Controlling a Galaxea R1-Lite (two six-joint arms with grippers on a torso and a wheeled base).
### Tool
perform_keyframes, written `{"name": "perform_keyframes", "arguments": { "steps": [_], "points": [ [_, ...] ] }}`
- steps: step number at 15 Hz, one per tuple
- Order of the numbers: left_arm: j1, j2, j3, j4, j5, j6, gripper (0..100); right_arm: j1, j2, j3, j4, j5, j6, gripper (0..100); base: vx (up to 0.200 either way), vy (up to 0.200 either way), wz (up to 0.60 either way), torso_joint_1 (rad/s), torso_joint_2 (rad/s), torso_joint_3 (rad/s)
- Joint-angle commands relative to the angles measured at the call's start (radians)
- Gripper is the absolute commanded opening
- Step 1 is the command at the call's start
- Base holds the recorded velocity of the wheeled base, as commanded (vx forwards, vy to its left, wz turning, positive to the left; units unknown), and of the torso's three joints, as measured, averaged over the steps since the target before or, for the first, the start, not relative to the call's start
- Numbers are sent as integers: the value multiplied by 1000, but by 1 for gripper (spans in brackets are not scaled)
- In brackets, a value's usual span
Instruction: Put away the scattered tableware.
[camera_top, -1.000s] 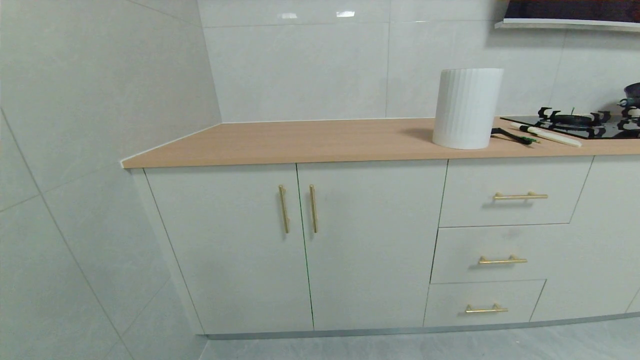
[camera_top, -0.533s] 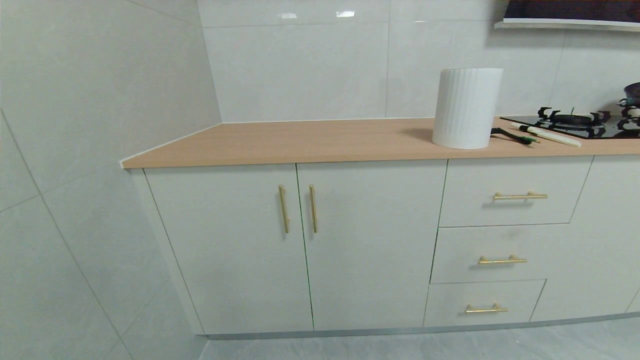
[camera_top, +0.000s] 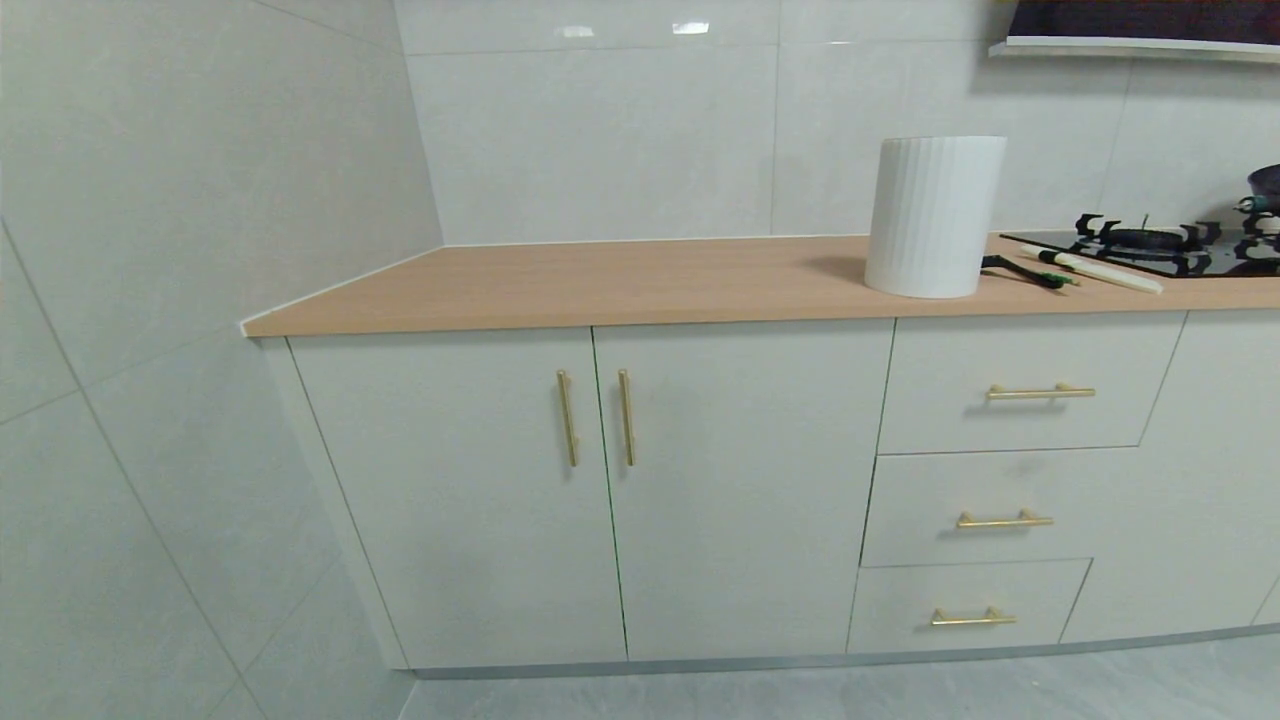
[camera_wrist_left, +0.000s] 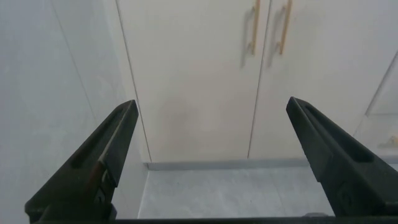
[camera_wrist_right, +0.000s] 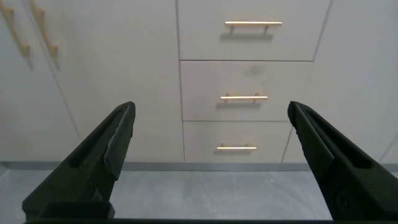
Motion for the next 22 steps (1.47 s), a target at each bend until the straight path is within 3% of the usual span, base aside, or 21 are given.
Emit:
{"name": "perform_keyframes", "arguments": {
  "steps": [1,3,7,14,22],
  "points": [
    [-2,0,2,-1,-2,4,100,2,-2,1,1,1,0,100,0,0,0,0,0,0],
    [-3,0,2,-1,-3,27,100,2,-4,1,1,1,0,100,0,0,0,0,0,0],
    [-3,0,0,-1,-2,-7,100,2,-4,1,1,4,-1,100,0,0,0,0,0,0],
    [-3,0,0,-1,-2,-8,100,2,-4,1,1,3,14,100,0,0,0,0,0,0],
    [-3,0,0,-1,0,-8,100,2,-4,1,1,4,12,100,0,-200,0,5,2,1]
  ]
}}
